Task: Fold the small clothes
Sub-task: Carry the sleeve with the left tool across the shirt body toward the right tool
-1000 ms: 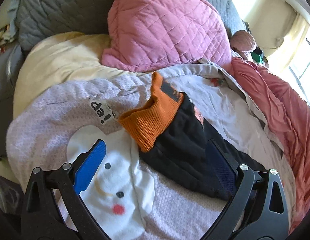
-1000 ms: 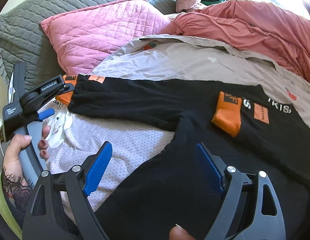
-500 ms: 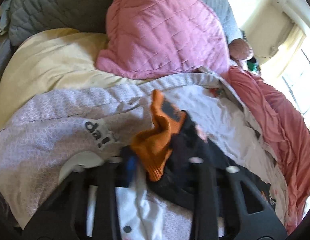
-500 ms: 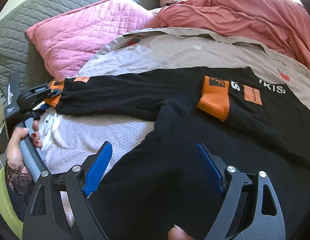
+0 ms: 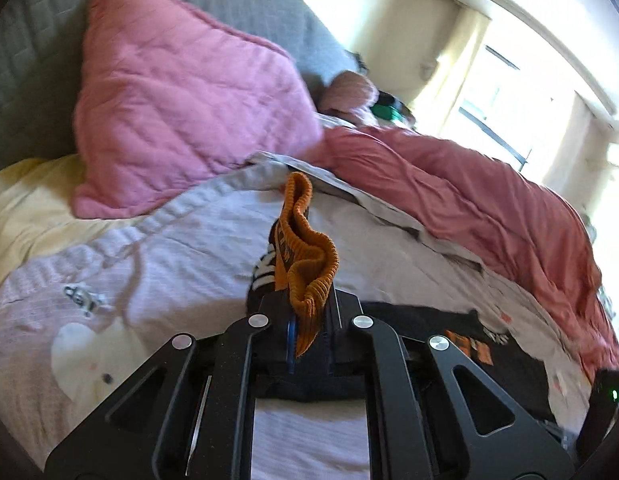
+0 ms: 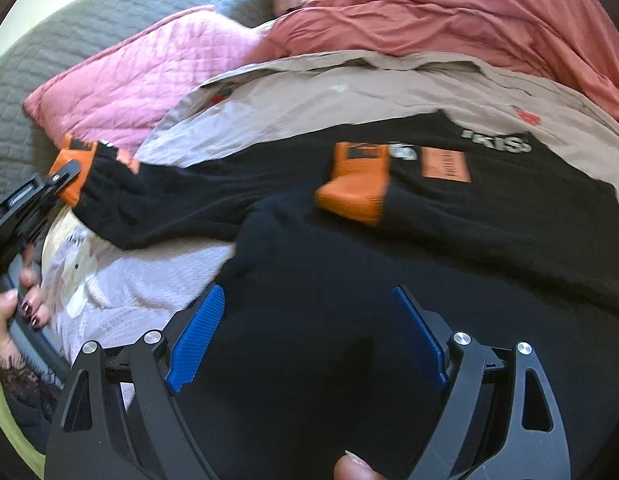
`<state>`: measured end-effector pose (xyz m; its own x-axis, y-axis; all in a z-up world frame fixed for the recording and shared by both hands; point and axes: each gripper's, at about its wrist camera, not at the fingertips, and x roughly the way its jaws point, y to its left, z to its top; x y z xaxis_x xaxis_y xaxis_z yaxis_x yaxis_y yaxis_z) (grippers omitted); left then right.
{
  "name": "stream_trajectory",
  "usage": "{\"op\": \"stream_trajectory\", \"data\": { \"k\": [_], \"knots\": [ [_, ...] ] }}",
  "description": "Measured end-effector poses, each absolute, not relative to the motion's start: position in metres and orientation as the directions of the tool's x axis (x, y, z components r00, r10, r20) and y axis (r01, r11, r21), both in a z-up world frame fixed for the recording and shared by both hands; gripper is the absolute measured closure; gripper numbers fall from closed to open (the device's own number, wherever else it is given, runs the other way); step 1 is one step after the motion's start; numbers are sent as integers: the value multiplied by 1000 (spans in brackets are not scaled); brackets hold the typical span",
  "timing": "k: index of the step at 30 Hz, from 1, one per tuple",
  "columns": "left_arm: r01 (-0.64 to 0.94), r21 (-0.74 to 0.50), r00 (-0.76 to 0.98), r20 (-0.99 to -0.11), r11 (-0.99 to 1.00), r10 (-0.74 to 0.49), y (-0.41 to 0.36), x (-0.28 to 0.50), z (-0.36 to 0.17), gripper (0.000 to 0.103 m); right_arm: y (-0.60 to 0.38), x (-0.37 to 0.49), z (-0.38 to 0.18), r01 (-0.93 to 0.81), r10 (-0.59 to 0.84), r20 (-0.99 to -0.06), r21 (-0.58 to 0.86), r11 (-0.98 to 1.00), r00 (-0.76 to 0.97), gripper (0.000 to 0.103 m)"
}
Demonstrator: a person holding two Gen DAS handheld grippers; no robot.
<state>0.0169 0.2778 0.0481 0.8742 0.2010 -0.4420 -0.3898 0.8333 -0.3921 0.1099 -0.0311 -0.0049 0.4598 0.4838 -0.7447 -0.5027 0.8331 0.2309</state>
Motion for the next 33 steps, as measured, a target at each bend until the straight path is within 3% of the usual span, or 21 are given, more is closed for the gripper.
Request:
{"op": "stream_trajectory", "data": {
  "k": [7, 15, 24, 30, 33],
  "knots": [
    [-211, -369, 897, -440, 905, 30, 210, 40, 60, 99, -104, 126, 2, -388, 418, -737, 227, 893, 531, 19],
    [-69, -292, 843, -529, 954, -101, 122, 84, 51, 99, -173, 135, 0, -263, 337, -740, 221, 939, 582, 19],
    [40, -278, 716, -662, 960, -222, 64, 110, 3, 99, -195, 142, 1, -206, 313, -737, 236, 950, 599, 19],
    [100, -339, 625, -710, 935, -324, 58, 107, -20, 91, -193, 145, 0, -202, 323, -741, 252, 946, 589, 19],
    [135, -332, 613, -712, 933, -342, 51, 103, -20, 81, -190, 146, 1, -209, 342, -740, 270, 940, 579, 19]
  ]
}}
